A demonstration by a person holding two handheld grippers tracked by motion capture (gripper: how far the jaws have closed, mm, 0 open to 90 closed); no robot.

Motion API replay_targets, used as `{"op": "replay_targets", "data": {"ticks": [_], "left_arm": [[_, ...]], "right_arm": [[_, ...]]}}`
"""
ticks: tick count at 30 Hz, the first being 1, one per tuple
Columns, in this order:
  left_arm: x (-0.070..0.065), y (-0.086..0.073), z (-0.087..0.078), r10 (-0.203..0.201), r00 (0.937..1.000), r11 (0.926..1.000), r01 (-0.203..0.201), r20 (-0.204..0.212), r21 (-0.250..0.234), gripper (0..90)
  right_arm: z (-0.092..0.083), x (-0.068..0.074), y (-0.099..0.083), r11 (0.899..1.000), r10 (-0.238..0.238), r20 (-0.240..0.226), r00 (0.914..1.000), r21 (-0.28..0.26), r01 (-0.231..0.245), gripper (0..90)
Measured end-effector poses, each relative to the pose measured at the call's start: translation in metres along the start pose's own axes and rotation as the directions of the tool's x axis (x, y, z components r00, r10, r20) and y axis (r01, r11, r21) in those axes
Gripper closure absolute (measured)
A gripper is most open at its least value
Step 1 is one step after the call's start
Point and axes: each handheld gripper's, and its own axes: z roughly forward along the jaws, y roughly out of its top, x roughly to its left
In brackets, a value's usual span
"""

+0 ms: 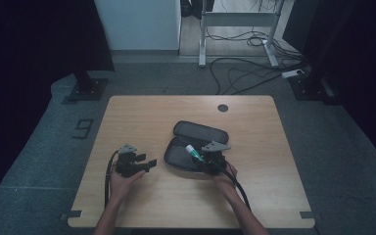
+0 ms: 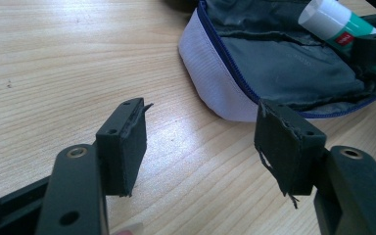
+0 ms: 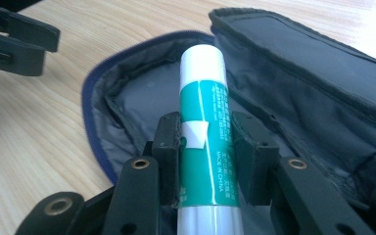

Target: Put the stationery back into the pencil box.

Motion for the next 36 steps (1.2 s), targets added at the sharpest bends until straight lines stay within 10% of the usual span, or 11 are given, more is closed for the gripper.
{"op": "replay_targets", "data": {"ticks": [15,36], "left_arm": [[0.000,-0.001,0.002,0.000,1.0000,1.0000,0.000,0.001,0.009,37.0],[-0.001,-0.002,0.005,0.003,1.0000,0.9998,-0.003,0.004,0.018,36.8]], "right_arm": [[0.011,-0.013,-0.007,0.999,0.022,0.049,0.9986,0.027,-0.024,64.8],[0.019,-0.003,-0.010,0.989,-0.101,0.082,0.9915,0.112,0.092,52.6]]}}
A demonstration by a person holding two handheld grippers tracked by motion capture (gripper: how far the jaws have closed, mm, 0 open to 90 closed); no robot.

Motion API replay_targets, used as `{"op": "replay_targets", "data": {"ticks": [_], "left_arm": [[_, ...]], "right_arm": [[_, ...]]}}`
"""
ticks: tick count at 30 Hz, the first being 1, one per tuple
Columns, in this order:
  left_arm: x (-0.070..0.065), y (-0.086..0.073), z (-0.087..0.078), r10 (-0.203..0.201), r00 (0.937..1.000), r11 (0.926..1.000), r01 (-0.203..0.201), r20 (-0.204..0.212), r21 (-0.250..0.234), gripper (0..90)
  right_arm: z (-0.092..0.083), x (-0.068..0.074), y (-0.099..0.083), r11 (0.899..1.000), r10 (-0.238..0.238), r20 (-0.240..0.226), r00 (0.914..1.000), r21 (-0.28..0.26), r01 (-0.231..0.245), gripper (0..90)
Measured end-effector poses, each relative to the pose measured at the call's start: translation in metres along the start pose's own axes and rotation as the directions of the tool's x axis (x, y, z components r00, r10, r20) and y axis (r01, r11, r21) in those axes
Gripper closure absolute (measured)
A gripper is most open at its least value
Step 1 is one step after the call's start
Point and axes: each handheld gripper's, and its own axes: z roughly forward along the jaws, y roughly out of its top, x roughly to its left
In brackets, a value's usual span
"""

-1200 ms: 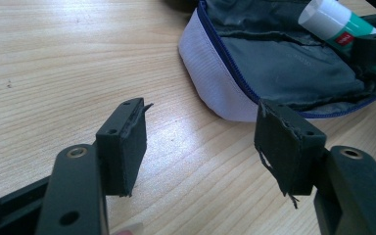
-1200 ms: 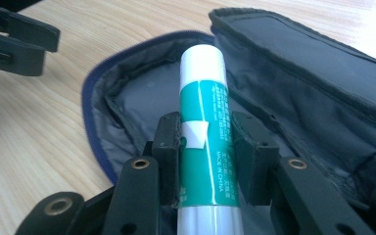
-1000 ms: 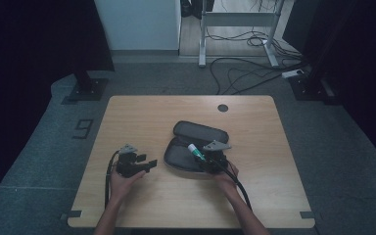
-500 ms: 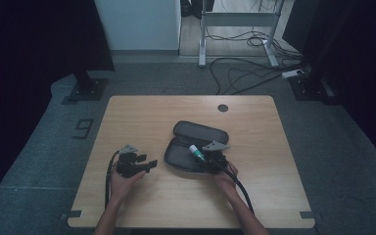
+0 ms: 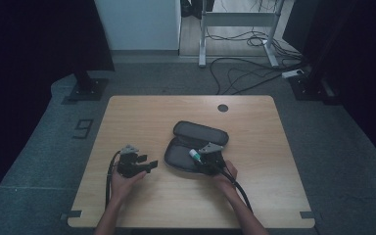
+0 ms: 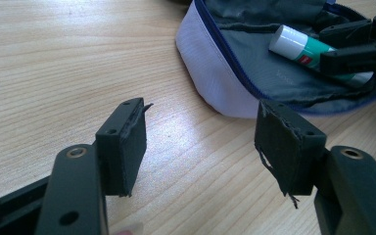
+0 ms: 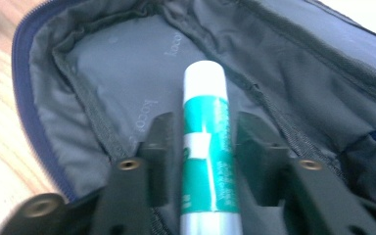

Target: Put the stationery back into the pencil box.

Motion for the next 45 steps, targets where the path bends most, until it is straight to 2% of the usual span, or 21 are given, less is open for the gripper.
{"op": "replay_targets", "data": {"ticks": [5,10,15,20,27,30,34,45], "left_arm": [[0.000,0.000,-0.001,0.000,1.0000,1.0000,0.000,-0.001,-0.003,36.8],[0.001,0.000,-0.002,-0.001,1.0000,1.0000,0.001,0.000,-0.006,36.8],[0.001,0.000,-0.003,0.000,1.0000,1.0000,0.000,-0.001,-0.008,36.8],[0.002,0.000,-0.006,-0.003,1.0000,0.9999,0.003,-0.005,-0.015,36.8],[0.002,0.000,-0.006,-0.003,1.0000,0.9999,0.003,-0.007,-0.013,36.7],[0.001,0.000,-0.006,0.000,1.0000,0.9999,0.000,-0.007,-0.012,36.6],[0.002,0.000,-0.008,-0.002,1.0000,0.9999,0.001,-0.009,-0.014,36.6],[0.002,0.000,-0.007,0.000,0.9999,0.9999,0.000,-0.011,-0.011,36.6]], "right_arm": [[-0.005,0.001,0.002,0.999,0.034,-0.002,0.9994,-0.032,-0.034,44.5],[-0.018,-0.002,0.004,0.992,0.079,-0.021,0.9967,-0.093,-0.081,42.1],[-0.032,-0.009,0.003,0.986,0.092,-0.026,0.9954,-0.139,-0.095,40.7],[-0.046,-0.017,-0.007,0.982,0.094,-0.018,0.9954,-0.164,-0.096,40.4],[-0.070,-0.036,-0.030,0.975,0.107,0.001,0.9942,-0.194,-0.105,40.0],[-0.078,-0.045,-0.039,0.973,0.126,0.007,0.9920,-0.195,-0.122,39.9],[-0.085,-0.057,-0.052,0.975,0.139,0.027,0.9899,-0.179,-0.132,38.9],[-0.091,-0.082,-0.097,0.975,0.204,0.069,0.9765,-0.101,-0.197,38.2]]}}
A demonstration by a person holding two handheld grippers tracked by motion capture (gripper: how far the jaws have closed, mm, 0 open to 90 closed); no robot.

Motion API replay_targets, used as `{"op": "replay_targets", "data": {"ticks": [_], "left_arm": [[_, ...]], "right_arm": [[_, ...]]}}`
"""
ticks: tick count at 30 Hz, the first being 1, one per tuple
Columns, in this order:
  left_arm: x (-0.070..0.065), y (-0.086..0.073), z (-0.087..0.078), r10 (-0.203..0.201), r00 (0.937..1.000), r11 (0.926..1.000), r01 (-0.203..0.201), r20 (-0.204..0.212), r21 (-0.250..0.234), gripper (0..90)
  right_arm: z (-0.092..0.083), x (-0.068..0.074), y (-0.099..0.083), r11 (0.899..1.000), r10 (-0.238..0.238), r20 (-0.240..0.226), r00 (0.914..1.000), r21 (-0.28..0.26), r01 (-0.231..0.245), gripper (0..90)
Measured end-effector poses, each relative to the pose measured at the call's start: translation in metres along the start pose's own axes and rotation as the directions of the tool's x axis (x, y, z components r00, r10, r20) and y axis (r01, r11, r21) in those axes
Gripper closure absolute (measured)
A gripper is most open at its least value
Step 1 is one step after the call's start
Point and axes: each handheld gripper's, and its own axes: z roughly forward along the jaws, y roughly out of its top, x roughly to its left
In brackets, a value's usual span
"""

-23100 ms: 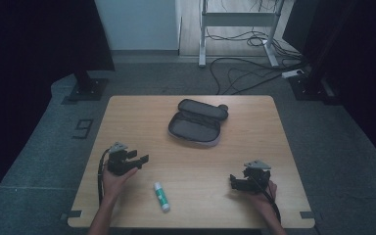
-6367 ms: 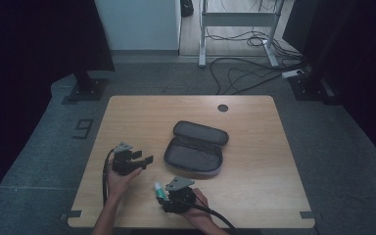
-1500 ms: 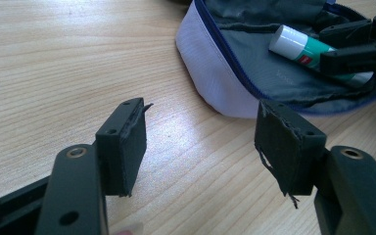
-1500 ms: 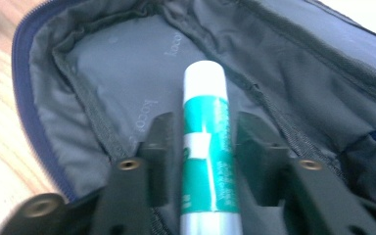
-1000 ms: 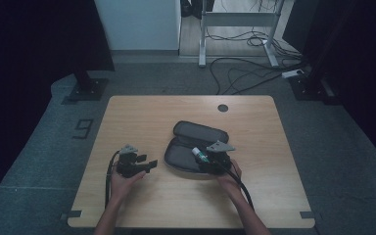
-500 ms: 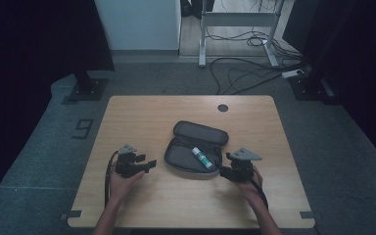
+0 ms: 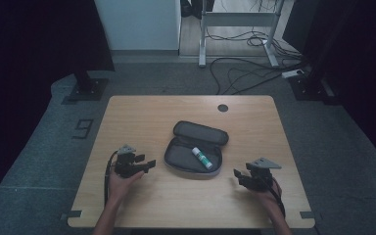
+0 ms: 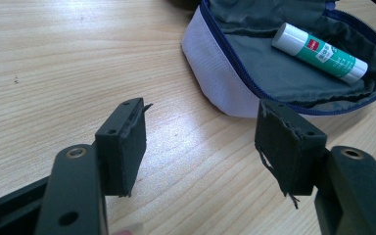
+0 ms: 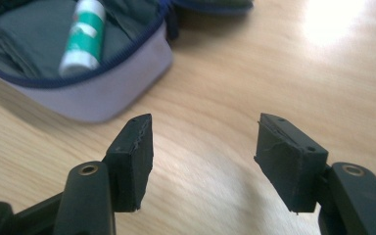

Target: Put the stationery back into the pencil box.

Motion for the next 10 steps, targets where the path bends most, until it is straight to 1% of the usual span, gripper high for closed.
{"op": "replay_targets", "data": {"ticks": [2,5,7,10], "left_arm": [[-0.0004,0.0000,0.0001,0.003,1.0000,1.0000,-0.003,0.001,0.000,36.6],[-0.0004,-0.0001,0.0003,0.003,1.0000,1.0000,-0.003,0.002,0.000,36.6],[-0.0001,-0.0002,0.0003,0.001,1.0000,1.0000,-0.001,0.001,0.000,36.6],[0.0000,-0.0001,0.0001,0.001,1.0000,1.0000,-0.001,0.001,0.000,36.6]], "right_arm": [[0.0006,-0.0010,-0.0017,1.000,0.007,0.003,1.0000,0.003,-0.007,38.2],[0.0020,0.0004,-0.0012,1.000,-0.004,0.002,1.0000,0.006,0.004,37.6],[0.0038,0.0017,-0.0020,1.000,-0.015,0.009,0.9998,0.019,0.015,36.8],[0.0063,0.0018,-0.0032,0.999,-0.013,0.014,0.9998,0.033,0.013,36.3]]}}
